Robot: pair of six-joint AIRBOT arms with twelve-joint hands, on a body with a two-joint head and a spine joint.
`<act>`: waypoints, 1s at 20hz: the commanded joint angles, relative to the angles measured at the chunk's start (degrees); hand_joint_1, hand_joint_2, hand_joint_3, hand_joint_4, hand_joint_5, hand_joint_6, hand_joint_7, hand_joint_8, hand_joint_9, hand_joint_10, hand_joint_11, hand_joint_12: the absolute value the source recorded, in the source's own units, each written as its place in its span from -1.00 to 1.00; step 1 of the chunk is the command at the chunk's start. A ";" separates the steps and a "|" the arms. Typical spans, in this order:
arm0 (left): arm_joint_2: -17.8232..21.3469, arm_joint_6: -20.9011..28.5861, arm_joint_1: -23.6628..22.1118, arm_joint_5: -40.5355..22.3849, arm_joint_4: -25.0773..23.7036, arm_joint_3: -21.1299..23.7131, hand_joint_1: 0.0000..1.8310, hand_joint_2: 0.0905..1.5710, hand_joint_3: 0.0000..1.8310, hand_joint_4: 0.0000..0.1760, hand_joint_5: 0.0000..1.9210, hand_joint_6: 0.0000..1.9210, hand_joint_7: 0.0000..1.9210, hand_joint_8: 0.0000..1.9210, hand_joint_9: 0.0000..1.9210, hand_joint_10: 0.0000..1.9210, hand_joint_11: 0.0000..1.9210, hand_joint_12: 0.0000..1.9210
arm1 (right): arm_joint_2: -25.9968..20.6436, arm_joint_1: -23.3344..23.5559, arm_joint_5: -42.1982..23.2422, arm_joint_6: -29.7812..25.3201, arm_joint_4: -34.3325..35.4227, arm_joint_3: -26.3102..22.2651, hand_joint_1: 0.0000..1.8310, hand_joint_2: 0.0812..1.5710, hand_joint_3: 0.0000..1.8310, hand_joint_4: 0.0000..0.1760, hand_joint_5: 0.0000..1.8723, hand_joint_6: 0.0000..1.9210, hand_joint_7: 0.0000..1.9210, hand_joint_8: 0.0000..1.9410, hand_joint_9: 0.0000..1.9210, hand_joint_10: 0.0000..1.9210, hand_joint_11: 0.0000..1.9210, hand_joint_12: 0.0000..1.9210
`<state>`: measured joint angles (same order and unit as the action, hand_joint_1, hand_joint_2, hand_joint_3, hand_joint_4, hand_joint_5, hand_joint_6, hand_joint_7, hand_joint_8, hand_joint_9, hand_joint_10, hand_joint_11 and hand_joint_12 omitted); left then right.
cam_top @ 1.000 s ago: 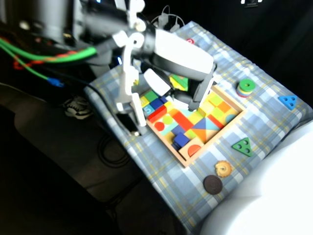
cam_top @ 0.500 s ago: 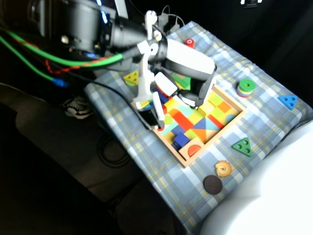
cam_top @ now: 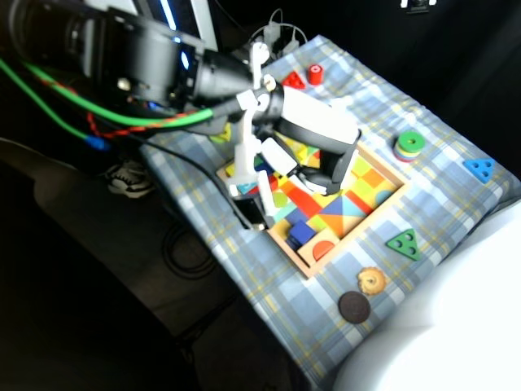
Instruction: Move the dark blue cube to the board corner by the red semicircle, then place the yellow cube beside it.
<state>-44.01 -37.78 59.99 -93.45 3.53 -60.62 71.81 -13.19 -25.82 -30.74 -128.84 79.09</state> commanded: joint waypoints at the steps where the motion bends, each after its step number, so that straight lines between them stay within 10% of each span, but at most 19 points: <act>1: 0.20 0.61 -0.35 -5.94 1.74 -0.07 -0.32 0.83 -1.00 1.00 -0.58 0.88 -0.24 -0.96 -0.23 -0.90 -0.70 0.37 | 0.18 0.08 3.27 0.68 1.03 0.25 0.68 0.50 -1.00 -0.19 -0.68 -1.00 0.25 1.00 0.43 1.00 0.48 1.00; 2: 0.21 0.61 -0.35 -5.94 1.74 -0.07 -0.34 0.84 -1.00 1.00 -0.59 0.90 -0.24 -0.97 -0.23 -0.89 -0.73 0.38 | 0.23 -0.22 3.34 0.68 0.88 0.33 0.65 0.51 -1.00 0.13 -0.69 -1.00 0.21 1.00 0.39 1.00 0.47 1.00; 11: 0.25 0.61 -0.34 -5.94 1.73 -0.06 -0.36 0.86 -1.00 1.00 -0.61 0.93 -0.36 -1.00 -0.33 -0.91 -0.83 0.50 | 0.58 -1.84 4.70 0.68 -0.99 2.29 0.69 0.46 -1.00 0.17 -0.67 -0.99 0.22 1.00 0.44 1.00 0.53 1.00; 14: 0.28 0.61 -0.34 -5.94 1.73 -0.06 -0.34 0.84 -1.00 1.00 -0.60 0.91 -0.35 -0.99 -0.33 -0.91 -0.84 0.49 | 0.47 -1.85 4.70 0.66 -1.49 2.35 0.67 0.48 -1.00 0.68 -0.66 -1.00 0.16 1.00 0.37 1.00 0.45 1.00; 17: 0.26 0.61 -0.34 -5.94 1.72 -0.04 -0.35 0.85 -1.00 1.00 -0.60 0.92 -0.34 -1.00 -0.33 -0.92 -0.86 0.50 | -0.80 -1.85 4.70 -0.27 -1.83 2.36 0.65 0.49 -1.00 0.19 -0.69 -1.00 0.19 1.00 0.39 1.00 0.50 1.00; 19: 0.26 0.61 -0.34 -5.94 1.72 -0.03 -0.36 0.86 -1.00 1.00 -0.61 0.92 -0.35 -1.00 -0.32 -0.91 -0.86 0.53 | -1.47 -1.98 4.70 -1.06 -2.18 2.44 0.64 0.50 -0.99 0.23 -0.69 -1.00 0.17 1.00 0.36 1.00 0.48 1.00; 20: 0.26 0.61 -0.34 -5.94 1.72 -0.01 -0.46 0.80 -1.00 -0.02 -0.77 0.12 -0.42 -1.00 -0.38 -0.94 -0.93 0.49 | -1.80 -2.11 4.70 -1.20 -2.23 2.41 0.67 0.47 -1.00 -0.17 -0.70 -1.00 0.19 1.00 0.36 1.00 0.47 1.00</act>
<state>-44.01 -37.78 59.99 -93.45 3.64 -60.62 69.87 -15.46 -24.23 -32.14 -131.87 81.47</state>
